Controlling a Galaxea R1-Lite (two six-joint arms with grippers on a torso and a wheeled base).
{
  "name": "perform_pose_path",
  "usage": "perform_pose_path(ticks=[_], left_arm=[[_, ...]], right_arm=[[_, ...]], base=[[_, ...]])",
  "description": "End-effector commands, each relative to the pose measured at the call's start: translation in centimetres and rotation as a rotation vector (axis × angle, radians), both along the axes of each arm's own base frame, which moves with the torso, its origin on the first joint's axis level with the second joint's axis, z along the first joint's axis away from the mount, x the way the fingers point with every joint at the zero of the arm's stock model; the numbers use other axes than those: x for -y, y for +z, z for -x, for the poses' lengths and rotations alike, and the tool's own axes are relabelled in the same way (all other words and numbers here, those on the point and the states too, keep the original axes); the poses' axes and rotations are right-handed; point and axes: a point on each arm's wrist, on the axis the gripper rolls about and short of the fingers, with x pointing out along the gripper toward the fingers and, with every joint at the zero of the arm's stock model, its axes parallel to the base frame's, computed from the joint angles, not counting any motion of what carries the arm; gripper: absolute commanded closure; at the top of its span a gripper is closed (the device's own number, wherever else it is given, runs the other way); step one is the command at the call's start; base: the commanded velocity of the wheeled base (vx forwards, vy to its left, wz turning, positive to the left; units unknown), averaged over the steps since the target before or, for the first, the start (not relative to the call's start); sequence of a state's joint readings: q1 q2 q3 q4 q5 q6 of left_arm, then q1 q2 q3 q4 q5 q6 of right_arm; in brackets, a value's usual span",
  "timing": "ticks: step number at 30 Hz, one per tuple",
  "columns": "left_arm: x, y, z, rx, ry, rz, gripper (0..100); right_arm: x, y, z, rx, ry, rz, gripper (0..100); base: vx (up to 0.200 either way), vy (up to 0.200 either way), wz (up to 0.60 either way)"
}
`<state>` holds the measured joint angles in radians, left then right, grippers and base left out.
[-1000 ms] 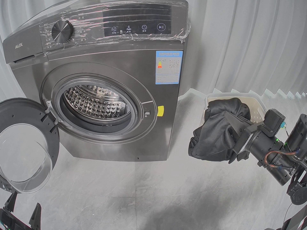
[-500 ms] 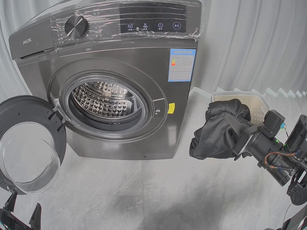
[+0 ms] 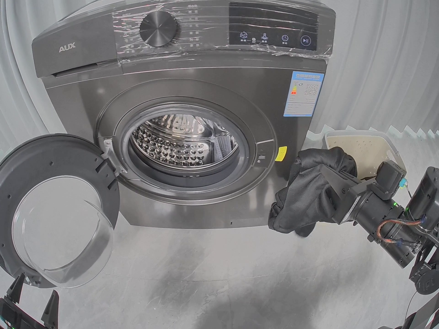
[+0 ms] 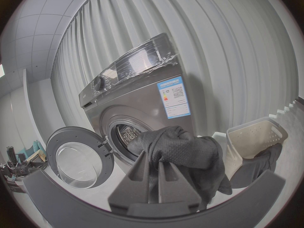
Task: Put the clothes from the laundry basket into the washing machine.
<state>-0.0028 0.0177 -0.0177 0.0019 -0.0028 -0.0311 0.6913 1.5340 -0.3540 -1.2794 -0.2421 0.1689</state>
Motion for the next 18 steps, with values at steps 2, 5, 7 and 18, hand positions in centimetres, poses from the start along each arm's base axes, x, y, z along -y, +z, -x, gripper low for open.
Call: perform_pose_path(ticks=[2, 5, 7, 18], left_arm=[[0.0, -0.48, 0.02, 0.002, -0.001, 0.0, 0], [0.0, -0.48, 0.02, 0.002, -0.001, 0.0, 0], [0.0, -0.48, 0.02, 0.002, -0.001, 0.0, 0], [0.0, -0.48, 0.02, 0.002, -0.001, 0.0, 0]], right_arm=[[-0.1, -0.12, 0.12, -0.003, 0.008, 0.003, 100], [-0.02, -0.37, 0.22, -0.011, 0.009, 0.01, 100], [-0.03, -0.46, 0.22, -0.015, 0.009, 0.013, 100], [0.04, -0.75, 0.3, -0.024, 0.011, 0.021, 100]], base=[[0.0, 0.2, 0.0], [0.0, 0.0, 0.0], [0.0, 0.0, 0.0], [0.0, 0.0, 0.0]])
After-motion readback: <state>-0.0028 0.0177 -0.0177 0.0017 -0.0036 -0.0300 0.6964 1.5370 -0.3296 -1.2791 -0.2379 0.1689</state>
